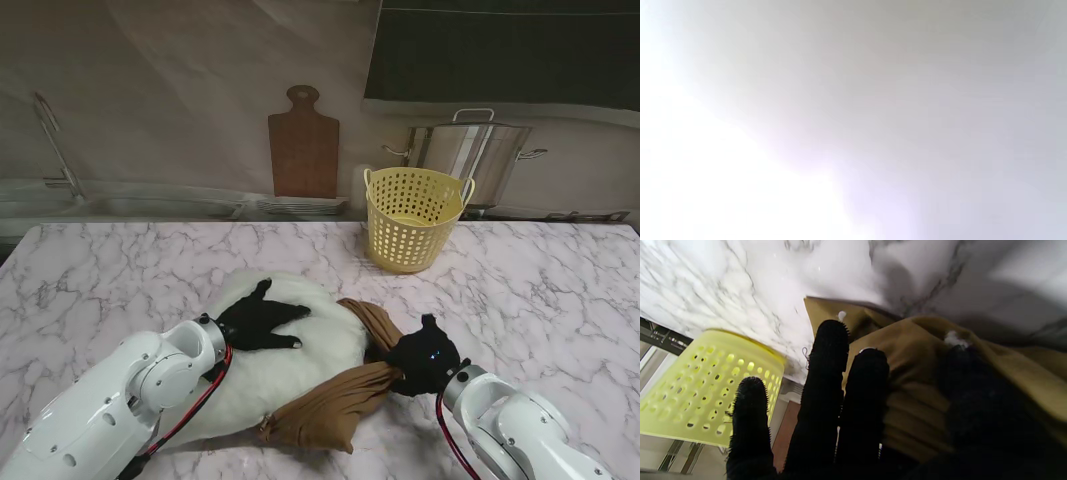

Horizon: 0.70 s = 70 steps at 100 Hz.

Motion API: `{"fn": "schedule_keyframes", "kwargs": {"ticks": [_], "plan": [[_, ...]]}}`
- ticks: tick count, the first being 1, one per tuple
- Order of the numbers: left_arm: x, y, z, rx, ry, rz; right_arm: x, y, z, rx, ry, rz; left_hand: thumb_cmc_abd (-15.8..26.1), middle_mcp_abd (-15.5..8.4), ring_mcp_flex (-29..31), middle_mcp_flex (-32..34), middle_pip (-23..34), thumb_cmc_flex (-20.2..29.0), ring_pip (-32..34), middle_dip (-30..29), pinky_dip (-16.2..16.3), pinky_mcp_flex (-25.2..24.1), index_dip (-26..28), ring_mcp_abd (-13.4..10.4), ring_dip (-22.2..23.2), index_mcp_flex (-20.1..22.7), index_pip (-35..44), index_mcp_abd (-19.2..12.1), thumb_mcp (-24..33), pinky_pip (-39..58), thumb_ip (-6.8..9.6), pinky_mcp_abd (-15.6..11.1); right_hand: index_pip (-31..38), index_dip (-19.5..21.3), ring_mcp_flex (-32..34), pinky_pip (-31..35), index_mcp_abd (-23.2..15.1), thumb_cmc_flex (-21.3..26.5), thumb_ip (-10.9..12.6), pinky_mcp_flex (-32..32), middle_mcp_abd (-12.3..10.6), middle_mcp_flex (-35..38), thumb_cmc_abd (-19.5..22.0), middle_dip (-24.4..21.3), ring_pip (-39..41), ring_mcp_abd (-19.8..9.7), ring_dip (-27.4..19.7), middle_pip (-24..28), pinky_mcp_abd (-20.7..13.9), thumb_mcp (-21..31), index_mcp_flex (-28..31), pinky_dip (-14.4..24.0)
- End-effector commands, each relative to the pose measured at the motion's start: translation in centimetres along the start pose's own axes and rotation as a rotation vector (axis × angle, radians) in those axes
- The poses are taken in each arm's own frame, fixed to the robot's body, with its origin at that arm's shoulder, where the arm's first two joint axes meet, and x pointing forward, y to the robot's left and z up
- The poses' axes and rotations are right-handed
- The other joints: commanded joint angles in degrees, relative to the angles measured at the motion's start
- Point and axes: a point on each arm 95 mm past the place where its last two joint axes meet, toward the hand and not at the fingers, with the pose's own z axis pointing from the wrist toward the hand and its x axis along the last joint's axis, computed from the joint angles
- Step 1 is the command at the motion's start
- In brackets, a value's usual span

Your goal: Remove the pillowcase from the pillow and put it in the laundry basket

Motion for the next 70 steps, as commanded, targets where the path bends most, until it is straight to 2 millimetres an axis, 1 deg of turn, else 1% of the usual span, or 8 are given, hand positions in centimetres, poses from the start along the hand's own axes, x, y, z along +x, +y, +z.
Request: {"fn": "schedule_keyframes", "kwargs": {"ticks": [1,19,29,37,45,54,62,70], "plan": [[-1.2,-1.1,-0.6,0.022,-0.038,0.02,0.1,0.1,-0.1,-0.005,-0.011,0.007,0.6,12.9,2.2,-2.4,-1.0,5.3,3.4,-1.3,0.0,-0.2,-1.3,21.8,1.6,1.5,0.7,3.0,2.0,75.1,1.03,8.0,4.9,-1.2,0.1,-0.2,0.5,1.6,-1.4,-1.0,-0.6,0.0,1.3,-0.3,-0.1,0.9,-0.4,-0.8,1.1,1.4,5.8,-0.5],[0.0,-4.5,-1.5,0.139,-0.005,0.035,0.2,0.7,1.0,-0.019,0.005,-0.008,0.1,13.0,2.3,-2.2,-1.1,5.8,3.3,-1.5,-0.1,-0.1,-0.7,21.9,1.5,3.6,1.9,2.6,2.2,75.0,1.07,8.2,5.4,-1.8,0.1,-0.2,0.5,1.5,-1.5,-1.1,-0.6,0.1,1.1,-0.4,0.1,0.8,-0.2,-0.7,1.1,1.7,5.8,-0.5],[1.2,-5.7,-1.8,0.21,0.033,0.022,0.3,0.6,1.7,-0.001,0.012,-0.009,0.2,13.1,2.5,-1.9,-1.1,6.6,3.4,-1.6,-0.1,0.1,-0.5,21.9,1.5,3.6,1.9,2.8,2.4,75.1,1.11,8.4,5.6,-2.0,0.0,-0.2,0.5,1.5,-1.6,-1.1,-0.6,0.1,1.1,-0.4,0.1,0.9,-0.2,-0.7,1.2,1.9,5.8,-0.6],[2.7,-6.1,-1.9,0.257,0.086,-0.013,0.4,0.5,2.2,0.009,0.015,-0.003,0.5,13.0,3.0,-1.2,-0.8,7.1,3.6,-1.5,0.1,0.4,-0.4,21.9,1.6,3.6,1.9,2.8,2.4,75.4,1.1,8.4,5.7,-2.1,0.0,-0.3,0.8,1.5,-1.6,-1.2,-0.5,0.2,1.2,-0.4,0.1,0.9,-0.2,-0.6,1.2,2.0,5.8,-0.6],[4.4,-5.7,-1.5,0.272,0.167,-0.062,0.5,0.4,2.5,0.014,0.02,-0.007,0.9,12.5,3.7,-0.4,-0.5,7.6,4.0,-1.3,0.4,0.8,-0.2,21.6,1.8,4.0,2.1,2.4,2.3,76.0,1.07,8.2,5.8,-2.2,0.0,-0.3,0.5,1.5,-1.6,-1.1,-0.6,0.2,1.2,-0.4,0.1,0.9,-0.2,-0.6,1.2,2.0,5.8,-0.6],[6.2,-4.6,-0.7,0.229,0.236,-0.095,0.5,0.2,2.7,0.021,0.02,-0.008,1.2,12.5,3.5,-0.7,-0.5,7.4,3.9,-1.3,0.5,0.7,-0.1,21.5,1.8,3.9,2.1,2.3,2.1,76.1,1.02,8.1,5.9,-2.2,0.0,-0.4,0.6,1.5,-1.6,-1.1,-0.6,0.2,1.1,-0.4,0.1,0.9,-0.2,-0.6,1.2,2.0,5.8,-0.6],[6.9,-3.0,0.5,0.16,0.271,-0.115,0.3,0.1,2.6,0.029,0.015,-0.011,1.3,12.6,2.7,-2.0,-1.0,6.8,3.5,-1.4,0.2,0.1,-0.1,21.3,1.7,3.2,1.8,2.3,1.9,75.5,0.99,7.8,6.0,-2.2,0.0,-0.4,0.6,1.5,-1.6,-1.2,-0.6,0.2,1.1,-0.4,0.1,0.8,-0.2,-0.6,1.2,2.1,5.9,-0.7],[6.9,-1.4,1.6,0.089,0.277,-0.143,0.1,-0.2,2.5,0.039,0.003,-0.019,1.3,12.6,1.6,-5.4,-2.5,5.7,2.6,-2.6,-1.0,-0.4,-0.6,21.1,1.0,-0.1,0.1,2.6,2.0,73.5,1.06,7.7,6.1,-2.2,0.1,-0.5,0.6,1.6,-1.6,-1.3,-0.6,0.3,1.1,-0.4,0.1,0.8,-0.2,-0.5,1.3,2.1,6.0,-0.7]]}}
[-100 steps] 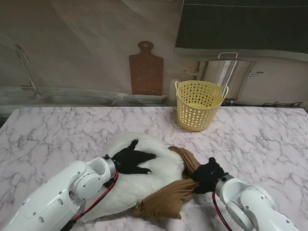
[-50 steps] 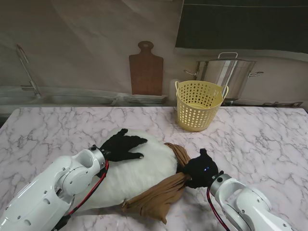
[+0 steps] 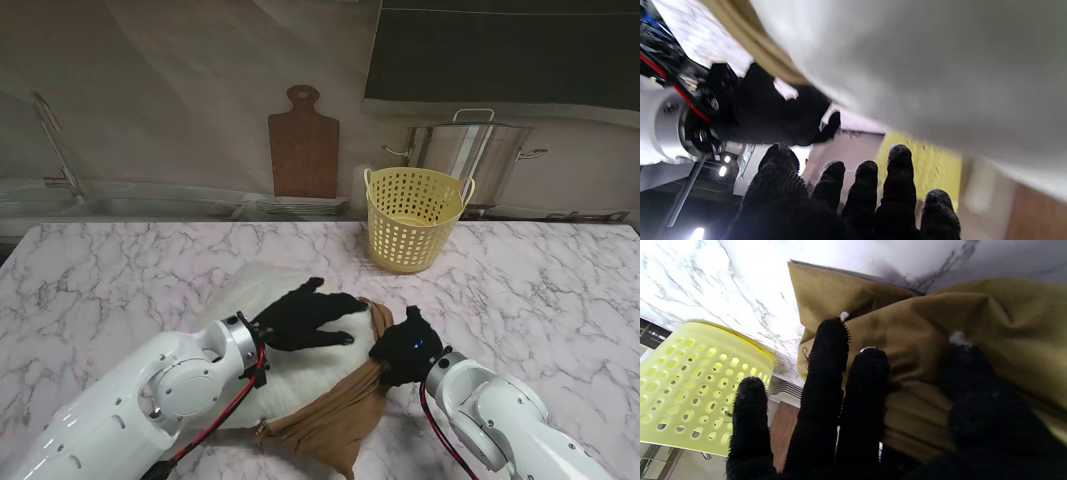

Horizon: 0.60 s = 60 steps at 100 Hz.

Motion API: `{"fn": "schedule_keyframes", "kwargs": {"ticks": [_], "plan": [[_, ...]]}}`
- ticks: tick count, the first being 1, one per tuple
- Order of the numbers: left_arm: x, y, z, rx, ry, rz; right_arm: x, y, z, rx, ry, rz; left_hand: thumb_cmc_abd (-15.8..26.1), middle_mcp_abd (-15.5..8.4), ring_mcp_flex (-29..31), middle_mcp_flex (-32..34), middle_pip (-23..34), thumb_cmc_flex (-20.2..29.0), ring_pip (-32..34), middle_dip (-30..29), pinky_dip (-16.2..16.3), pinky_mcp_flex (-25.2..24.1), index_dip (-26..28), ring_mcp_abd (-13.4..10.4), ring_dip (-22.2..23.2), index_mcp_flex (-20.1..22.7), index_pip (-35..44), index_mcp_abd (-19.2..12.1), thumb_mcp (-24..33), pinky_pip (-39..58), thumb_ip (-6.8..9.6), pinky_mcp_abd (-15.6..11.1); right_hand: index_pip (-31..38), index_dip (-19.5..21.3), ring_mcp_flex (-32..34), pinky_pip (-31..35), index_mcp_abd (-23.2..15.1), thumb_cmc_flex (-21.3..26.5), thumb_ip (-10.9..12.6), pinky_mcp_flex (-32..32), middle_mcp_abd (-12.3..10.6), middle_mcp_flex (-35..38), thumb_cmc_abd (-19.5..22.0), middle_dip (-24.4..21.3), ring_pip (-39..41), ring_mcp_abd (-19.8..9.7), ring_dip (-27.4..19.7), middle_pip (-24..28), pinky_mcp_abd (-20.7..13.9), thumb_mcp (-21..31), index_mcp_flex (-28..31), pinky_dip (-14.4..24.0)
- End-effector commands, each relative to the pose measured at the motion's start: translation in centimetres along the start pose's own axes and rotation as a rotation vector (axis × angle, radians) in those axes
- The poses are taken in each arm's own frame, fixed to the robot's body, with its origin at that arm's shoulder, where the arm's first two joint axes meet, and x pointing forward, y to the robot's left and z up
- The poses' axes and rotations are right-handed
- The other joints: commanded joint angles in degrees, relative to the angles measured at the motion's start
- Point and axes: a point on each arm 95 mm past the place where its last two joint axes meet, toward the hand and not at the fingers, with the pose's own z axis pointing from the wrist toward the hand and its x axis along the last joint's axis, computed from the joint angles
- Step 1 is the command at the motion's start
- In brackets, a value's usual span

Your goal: Remove the pillowcase from the pillow and put it in the laundry basket

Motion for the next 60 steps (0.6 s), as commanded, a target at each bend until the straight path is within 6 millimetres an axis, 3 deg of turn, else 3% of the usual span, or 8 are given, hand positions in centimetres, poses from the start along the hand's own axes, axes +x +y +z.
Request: {"fn": "schedule_keyframes", "kwargs": {"ticks": [1,17,34,60], "plan": [[-1.2,2.0,0.4,-0.07,-0.029,-0.039,-0.4,-0.9,-0.3,0.03,-0.019,-0.01,1.4,0.3,-1.1,-3.5,-1.5,0.5,-1.0,-1.3,-1.1,-1.2,-0.7,0.3,-0.2,-2.8,-1.4,0.2,0.6,49.5,1.01,0.1,3.1,-0.7,0.0,-0.5,0.6,2.3,-1.2,-1.3,-0.6,-0.7,1.1,-0.4,0.1,0.8,-0.2,-0.5,1.3,2.2,3.5,-0.7],[-3.0,4.4,0.6,-0.186,-0.084,-0.049,-1.3,-1.7,-0.8,0.072,-0.055,-0.034,-0.9,0.7,-2.0,-5.5,-2.0,0.7,-1.1,-2.1,-1.5,-1.7,-1.1,0.5,-0.4,-4.2,-2.0,0.7,0.5,48.8,1.1,0.0,3.5,-0.4,0.0,-0.7,0.9,2.4,-1.1,-1.4,-0.7,-0.6,1.0,-0.2,0.0,0.7,-0.2,-0.3,1.3,2.4,3.8,-0.8],[-5.0,6.0,-0.6,-0.314,-0.108,0.029,-2.6,-2.5,-1.4,0.139,-0.102,-0.118,-4.9,0.9,-1.8,-4.7,-1.5,-0.6,-0.8,-2.3,-1.6,-1.4,-1.1,0.5,-0.5,-3.1,-1.5,0.7,0.5,48.7,1.34,0.1,4.3,2.1,0.2,-1.0,2.6,2.1,-0.6,-1.5,-0.6,0.2,0.6,1.1,0.5,0.6,0.1,1.8,1.4,3.8,5.4,-1.0],[-7.3,6.7,-2.9,-0.373,-0.184,0.104,-5.6,-5.1,-2.0,0.318,-0.222,-0.192,-7.0,0.9,-2.1,-4.7,-1.4,-1.9,-0.9,-2.4,-1.6,-1.6,-1.4,0.4,-0.6,-2.9,-1.5,0.5,0.9,48.7,1.46,0.2,3.9,5.3,0.0,-1.7,4.9,2.3,-0.4,-2.2,-0.1,0.6,0.9,2.3,0.8,0.8,0.3,3.2,1.6,5.0,6.5,-1.3]]}}
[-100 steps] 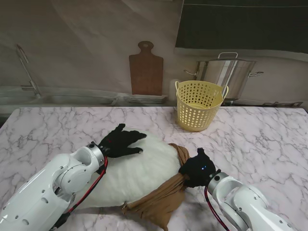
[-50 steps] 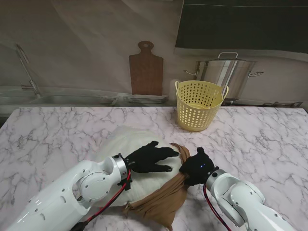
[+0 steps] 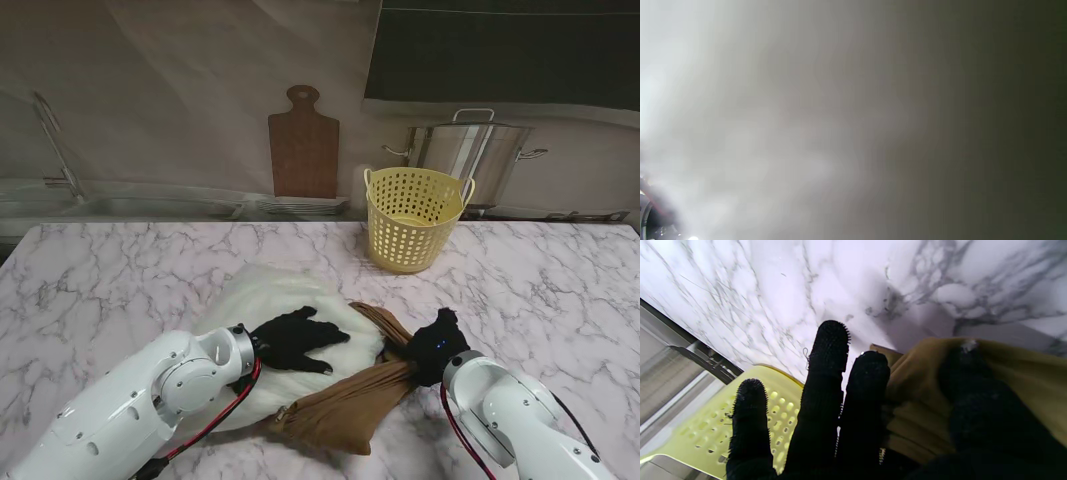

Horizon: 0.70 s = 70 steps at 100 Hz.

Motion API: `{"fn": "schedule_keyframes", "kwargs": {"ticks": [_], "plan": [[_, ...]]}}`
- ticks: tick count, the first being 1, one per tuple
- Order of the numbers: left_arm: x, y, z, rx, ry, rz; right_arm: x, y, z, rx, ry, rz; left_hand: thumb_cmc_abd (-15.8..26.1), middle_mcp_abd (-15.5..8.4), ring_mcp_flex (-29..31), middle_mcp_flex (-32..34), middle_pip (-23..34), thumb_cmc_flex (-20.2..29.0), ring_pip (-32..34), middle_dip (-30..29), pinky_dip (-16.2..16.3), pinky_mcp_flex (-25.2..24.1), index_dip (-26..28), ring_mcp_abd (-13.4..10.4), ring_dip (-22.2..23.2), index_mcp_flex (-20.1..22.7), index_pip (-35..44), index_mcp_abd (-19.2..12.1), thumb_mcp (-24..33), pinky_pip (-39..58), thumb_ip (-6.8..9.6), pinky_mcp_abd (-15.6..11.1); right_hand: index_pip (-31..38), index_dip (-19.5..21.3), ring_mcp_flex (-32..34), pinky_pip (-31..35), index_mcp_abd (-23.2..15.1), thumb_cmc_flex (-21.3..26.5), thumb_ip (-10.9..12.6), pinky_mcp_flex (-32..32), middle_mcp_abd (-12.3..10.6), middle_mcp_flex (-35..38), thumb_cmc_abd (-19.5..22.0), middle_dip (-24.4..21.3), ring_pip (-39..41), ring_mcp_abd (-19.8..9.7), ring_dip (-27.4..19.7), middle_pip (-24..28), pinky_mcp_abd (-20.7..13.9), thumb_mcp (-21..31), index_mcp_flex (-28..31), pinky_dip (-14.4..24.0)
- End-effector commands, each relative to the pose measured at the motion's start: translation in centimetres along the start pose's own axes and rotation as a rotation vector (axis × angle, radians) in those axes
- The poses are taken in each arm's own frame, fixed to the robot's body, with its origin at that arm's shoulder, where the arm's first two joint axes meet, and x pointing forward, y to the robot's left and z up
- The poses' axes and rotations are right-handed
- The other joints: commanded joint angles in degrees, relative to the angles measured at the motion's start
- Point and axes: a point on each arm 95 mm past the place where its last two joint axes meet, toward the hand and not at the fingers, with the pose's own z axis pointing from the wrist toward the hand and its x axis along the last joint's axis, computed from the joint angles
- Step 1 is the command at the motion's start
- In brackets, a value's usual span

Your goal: Remove the pillowcase from the pillow and put it in the laundry basket

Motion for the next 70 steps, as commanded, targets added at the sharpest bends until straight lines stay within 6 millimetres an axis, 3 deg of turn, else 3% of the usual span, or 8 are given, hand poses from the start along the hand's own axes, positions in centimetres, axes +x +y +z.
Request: {"fn": "schedule_keyframes", "kwargs": {"ticks": [1,29,70], "plan": [[-3.4,3.7,-1.7,-0.129,-0.102,-0.005,-2.4,-3.8,0.0,0.11,-0.085,-0.034,-4.9,2.2,2.5,-1.7,0.0,1.1,3.8,-0.7,0.1,0.1,0.2,11.9,0.5,0.1,1.0,0.9,0.0,50.3,0.78,10.1,4.1,2.3,-0.1,-1.0,10.1,2.8,0.8,-1.4,0.2,1.3,1.0,0.8,0.9,0.7,0.4,2.6,1.6,3.9,9.4,-0.7],[-5.7,4.3,-3.2,-0.156,-0.217,0.011,-3.3,-5.3,-1.8,0.23,-0.158,-0.032,-4.6,2.2,1.7,-3.9,-0.6,0.5,3.6,-0.9,0.0,-0.4,-1.4,12.0,0.4,-5.5,-1.8,1.8,0.2,49.9,0.84,10.0,3.5,3.5,-0.7,-1.5,10.8,3.3,0.9,-1.9,0.6,1.1,1.3,1.1,0.8,0.8,0.3,2.7,1.7,3.6,9.5,-0.8],[-7.7,5.4,-4.5,-0.203,-0.312,0.011,-4.4,-6.5,-3.6,0.299,-0.243,-0.029,-3.1,2.2,2.0,-4.3,-0.6,0.6,3.9,-1.0,0.4,-0.1,-2.9,12.1,0.6,-7.2,-2.4,3.5,0.4,50.1,0.84,9.9,2.8,4.6,-1.0,-1.9,10.9,4.1,1.2,-2.3,0.7,0.8,1.7,1.4,0.5,0.8,0.2,2.7,1.7,2.2,9.6,-1.0]]}}
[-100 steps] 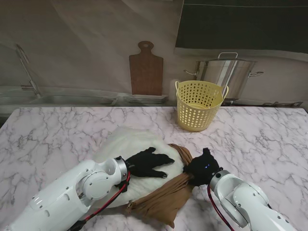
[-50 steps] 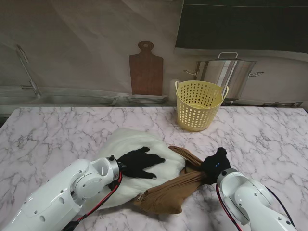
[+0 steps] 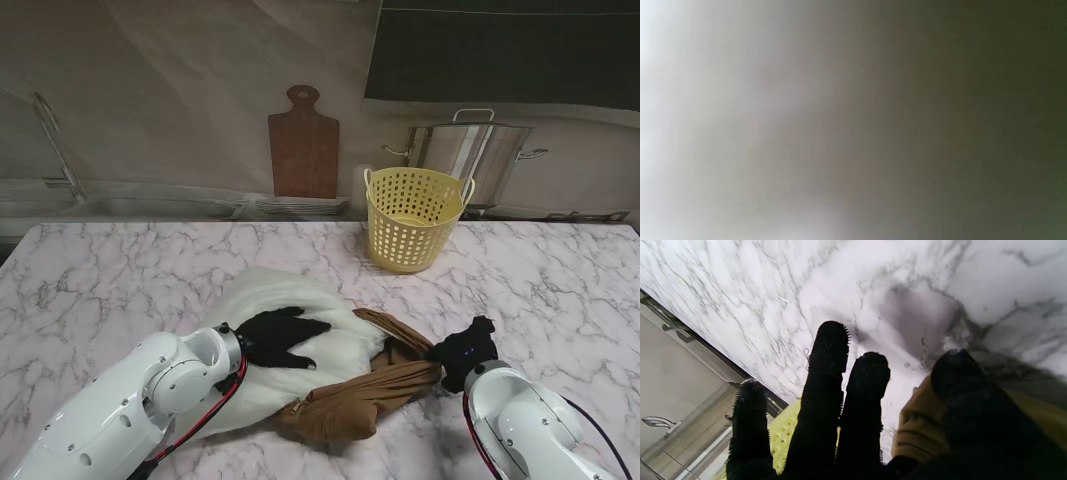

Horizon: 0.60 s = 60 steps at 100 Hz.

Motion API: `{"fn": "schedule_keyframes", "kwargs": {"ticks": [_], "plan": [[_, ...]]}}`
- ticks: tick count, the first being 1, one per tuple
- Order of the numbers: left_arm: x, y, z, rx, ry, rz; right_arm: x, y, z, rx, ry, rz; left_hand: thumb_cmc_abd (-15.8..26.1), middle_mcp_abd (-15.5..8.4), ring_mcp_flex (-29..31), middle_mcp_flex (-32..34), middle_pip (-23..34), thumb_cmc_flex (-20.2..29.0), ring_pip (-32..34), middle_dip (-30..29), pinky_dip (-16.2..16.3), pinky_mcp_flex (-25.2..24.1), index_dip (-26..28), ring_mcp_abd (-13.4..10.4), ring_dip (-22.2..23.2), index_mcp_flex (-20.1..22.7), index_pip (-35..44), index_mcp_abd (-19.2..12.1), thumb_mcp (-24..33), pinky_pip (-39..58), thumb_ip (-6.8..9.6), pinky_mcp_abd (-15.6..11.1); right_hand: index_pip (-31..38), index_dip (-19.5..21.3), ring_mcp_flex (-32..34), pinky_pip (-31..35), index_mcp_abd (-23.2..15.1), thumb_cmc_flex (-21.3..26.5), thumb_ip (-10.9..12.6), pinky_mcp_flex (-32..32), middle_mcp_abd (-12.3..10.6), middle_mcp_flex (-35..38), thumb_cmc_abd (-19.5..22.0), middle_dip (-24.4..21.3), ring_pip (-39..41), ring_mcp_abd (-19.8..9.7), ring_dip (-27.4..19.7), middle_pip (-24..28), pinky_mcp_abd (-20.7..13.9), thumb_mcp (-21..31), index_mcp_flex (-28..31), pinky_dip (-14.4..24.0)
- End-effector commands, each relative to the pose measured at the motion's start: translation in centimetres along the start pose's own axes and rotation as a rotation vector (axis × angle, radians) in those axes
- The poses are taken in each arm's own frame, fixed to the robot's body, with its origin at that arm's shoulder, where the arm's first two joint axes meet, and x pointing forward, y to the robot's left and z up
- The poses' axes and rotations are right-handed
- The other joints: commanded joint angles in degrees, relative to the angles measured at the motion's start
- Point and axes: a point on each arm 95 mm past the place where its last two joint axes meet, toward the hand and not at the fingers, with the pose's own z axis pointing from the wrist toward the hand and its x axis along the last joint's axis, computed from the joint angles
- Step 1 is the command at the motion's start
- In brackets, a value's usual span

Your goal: Remove the pillowcase from the pillow and put it in the laundry basket

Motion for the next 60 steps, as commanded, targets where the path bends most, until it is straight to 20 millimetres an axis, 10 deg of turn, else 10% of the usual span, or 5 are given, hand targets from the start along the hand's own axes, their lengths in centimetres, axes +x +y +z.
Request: {"fn": "schedule_keyframes", "kwargs": {"ticks": [1,23,60], "plan": [[-6.0,5.1,-2.2,-0.18,-0.185,-0.015,-2.9,-4.9,0.2,0.167,-0.104,-0.039,-4.5,13.2,3.2,-1.9,-0.7,6.0,7.2,-0.9,0.7,-0.1,-1.1,23.8,1.6,-1.2,-0.6,3.8,1.1,50.9,1.19,26.6,9.1,1.6,-0.9,-0.8,22.1,2.4,1.3,-1.6,0.8,0.8,0.9,0.7,0.5,0.8,0.2,2.5,1.7,1.4,31.7,-0.7],[-6.6,5.0,-2.3,-0.17,-0.225,-0.034,-1.4,-4.5,-0.5,0.083,-0.027,0.073,-0.7,13.2,3.5,-1.8,-0.7,6.9,7.5,-0.9,1.0,0.0,-1.7,23.8,1.8,-1.9,-0.5,3.7,1.0,51.5,1.01,26.5,7.2,0.1,-1.6,-0.9,18.2,2.0,1.0,-1.6,-0.4,-0.8,1.8,-0.5,-0.8,0.4,-0.4,0.0,1.6,-1.1,29.4,-0.8],[-5.1,4.0,-0.9,-0.072,-0.205,-0.069,2.5,-0.7,-1.2,-0.1,0.22,0.27,3.1,13.1,4.1,-1.9,-0.5,8.8,8.1,-0.6,1.7,0.3,-2.6,24.0,2.5,-4.6,-1.2,5.0,0.8,52.8,0.86,26.4,5.3,-17.2,-4.1,-0.9,16.2,3.6,0.8,-2.4,1.3,-4.3,1.9,-8.8,-6.5,2.0,-2.9,-11.7,1.4,-3.1,17.4,-1.3]]}}
